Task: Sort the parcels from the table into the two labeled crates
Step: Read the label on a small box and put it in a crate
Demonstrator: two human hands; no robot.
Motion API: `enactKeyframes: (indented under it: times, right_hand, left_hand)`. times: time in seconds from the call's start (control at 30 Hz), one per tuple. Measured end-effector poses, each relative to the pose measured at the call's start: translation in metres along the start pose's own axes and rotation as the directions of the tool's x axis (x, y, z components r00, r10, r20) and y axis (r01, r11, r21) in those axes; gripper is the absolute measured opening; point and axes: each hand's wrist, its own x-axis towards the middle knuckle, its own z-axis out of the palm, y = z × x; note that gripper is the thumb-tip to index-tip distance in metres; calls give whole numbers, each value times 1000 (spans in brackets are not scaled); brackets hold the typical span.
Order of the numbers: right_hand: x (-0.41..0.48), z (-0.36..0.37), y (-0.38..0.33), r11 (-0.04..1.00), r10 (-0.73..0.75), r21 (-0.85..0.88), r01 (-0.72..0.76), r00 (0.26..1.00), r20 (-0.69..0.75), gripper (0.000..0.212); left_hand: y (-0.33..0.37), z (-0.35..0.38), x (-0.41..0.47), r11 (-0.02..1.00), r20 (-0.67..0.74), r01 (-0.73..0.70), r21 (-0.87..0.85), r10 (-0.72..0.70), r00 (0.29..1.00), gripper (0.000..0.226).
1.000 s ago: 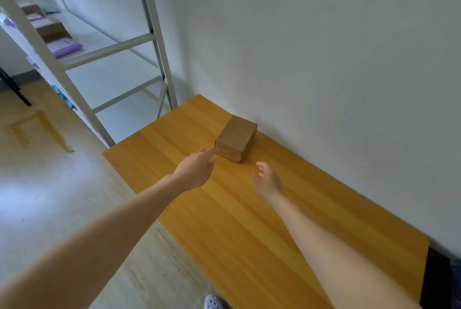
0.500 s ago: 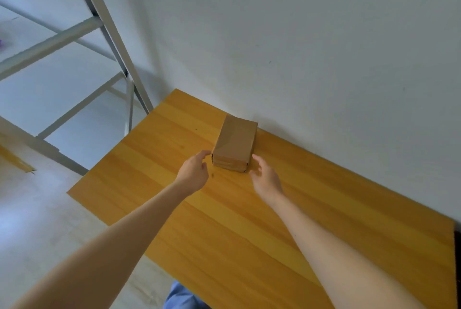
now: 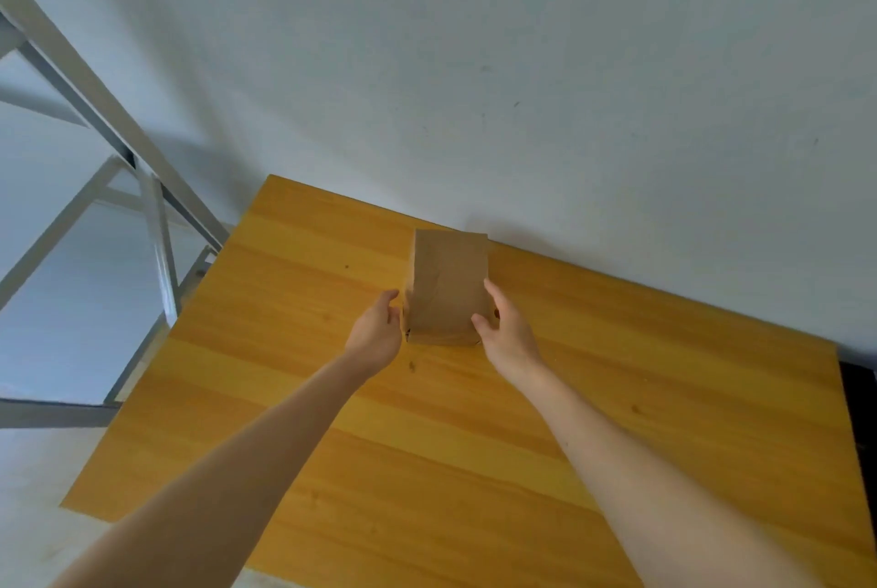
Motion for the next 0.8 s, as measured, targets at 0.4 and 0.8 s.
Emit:
enactKeyframes:
  times: [0.4, 0.8]
  right_hand:
    - [-3, 14, -5, 989, 60, 137, -52, 996, -58, 65]
    - [-51, -23, -18, 889, 78, 457, -13, 989, -125, 74]
  left_hand:
    - [-5, 8, 18, 992, 81, -12, -123, 22, 996, 39]
    - [39, -14, -30, 864, 21, 7, -504, 4, 1000, 60]
